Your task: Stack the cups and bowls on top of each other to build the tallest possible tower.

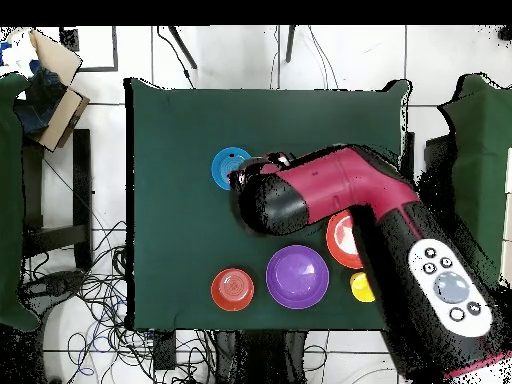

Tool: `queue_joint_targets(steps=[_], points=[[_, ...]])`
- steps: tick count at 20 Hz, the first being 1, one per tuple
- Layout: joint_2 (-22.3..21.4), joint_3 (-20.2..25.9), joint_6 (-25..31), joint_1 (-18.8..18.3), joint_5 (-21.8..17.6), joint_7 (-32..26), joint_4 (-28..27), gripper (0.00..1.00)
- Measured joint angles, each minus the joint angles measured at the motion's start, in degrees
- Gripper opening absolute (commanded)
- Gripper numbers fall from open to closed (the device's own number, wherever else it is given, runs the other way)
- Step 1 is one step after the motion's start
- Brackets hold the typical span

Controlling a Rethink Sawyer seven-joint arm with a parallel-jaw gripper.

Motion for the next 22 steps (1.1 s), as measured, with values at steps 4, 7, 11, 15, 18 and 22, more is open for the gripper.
queue_joint_targets(steps=[4,7,11,15,18,22], points=[[-0.3,-1.6,0.0,3.8,0.0,0.0,0.0,1.00],[-0.5,-2.7,0.0,6.0,0.2,0.0,0.0,1.00],[-0.5,-3.6,0.0,7.7,1.6,0.0,0.0,1.00],[-0.4,-4.8,0.0,8.9,4.9,0.0,0.0,1.00],[-0.4,-6.1,0.1,9.7,6.9,0.0,-0.3,1.00],[-0.2,-8.4,0.5,11.3,7.9,0.0,-1.6,1.00]])
